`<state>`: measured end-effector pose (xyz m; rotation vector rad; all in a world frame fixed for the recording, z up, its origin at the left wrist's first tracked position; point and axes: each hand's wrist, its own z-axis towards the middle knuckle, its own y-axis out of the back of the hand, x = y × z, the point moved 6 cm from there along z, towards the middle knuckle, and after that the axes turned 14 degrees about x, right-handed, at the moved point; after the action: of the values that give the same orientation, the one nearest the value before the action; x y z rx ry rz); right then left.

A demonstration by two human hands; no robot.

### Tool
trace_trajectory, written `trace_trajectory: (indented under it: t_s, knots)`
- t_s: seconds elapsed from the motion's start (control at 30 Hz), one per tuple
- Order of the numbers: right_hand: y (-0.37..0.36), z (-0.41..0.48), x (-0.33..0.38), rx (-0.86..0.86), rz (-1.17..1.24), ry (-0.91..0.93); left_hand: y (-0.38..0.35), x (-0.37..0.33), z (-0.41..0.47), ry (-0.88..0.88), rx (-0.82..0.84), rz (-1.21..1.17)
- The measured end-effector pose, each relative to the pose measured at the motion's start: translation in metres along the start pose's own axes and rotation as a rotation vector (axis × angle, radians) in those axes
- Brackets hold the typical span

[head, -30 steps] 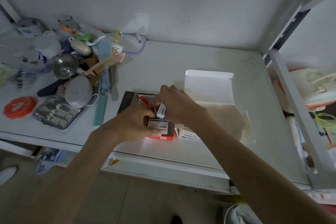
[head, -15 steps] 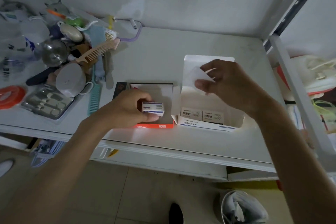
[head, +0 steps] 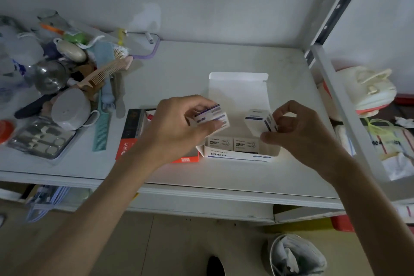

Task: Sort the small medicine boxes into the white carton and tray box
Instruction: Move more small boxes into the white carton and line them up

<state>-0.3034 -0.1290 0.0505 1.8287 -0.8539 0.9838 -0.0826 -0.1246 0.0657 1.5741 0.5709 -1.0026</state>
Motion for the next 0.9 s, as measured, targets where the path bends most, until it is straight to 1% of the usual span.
trace_trajectory:
  t_s: [0.07, 0.13, 0.23, 0.37, 0.5, 0.6, 0.67, 0.73, 0.8, 0.83, 0.9]
  knots:
    - [0.003, -0.001, -0.002, -0.013, 0.047, -0.007, -0.011, 0.004, 0.014, 0.075, 0.083, -0.108]
    - [0.006, -0.002, -0.005, -0.019, 0.093, -0.014, -0.019, 0.008, 0.027, 0.142, 0.173, -0.136]
    - [0.011, -0.006, -0.005, -0.065, -0.018, -0.008, -0.025, 0.014, 0.038, 0.215, 0.257, -0.143]
    - [0.018, -0.011, -0.001, -0.180, -0.227, 0.016, -0.028, 0.019, 0.045, 0.264, 0.281, -0.109]
    - [0.013, -0.013, 0.004, -0.176, -0.382, 0.066, -0.030, 0.015, 0.047, 0.252, 0.322, -0.139]
    - [0.010, -0.010, 0.004, -0.171, -0.390, 0.089, -0.031, 0.010, 0.049, 0.277, 0.351, -0.142]
    - [0.009, -0.009, 0.005, -0.174, -0.373, 0.110, -0.035, 0.001, 0.047, 0.289, 0.368, -0.209]
    - [0.007, -0.007, 0.006, -0.171, -0.359, 0.118, -0.035, -0.006, 0.046, 0.283, 0.321, -0.270]
    - [0.006, -0.005, 0.006, -0.166, -0.373, 0.122, -0.034, -0.007, 0.046, 0.273, 0.225, -0.293]
    - [0.006, -0.004, 0.007, -0.161, -0.392, 0.124, -0.032, -0.006, 0.046, 0.263, 0.169, -0.232]
    - [0.005, -0.002, 0.007, -0.152, -0.447, 0.129, -0.030, -0.006, 0.045, 0.227, 0.057, -0.014]
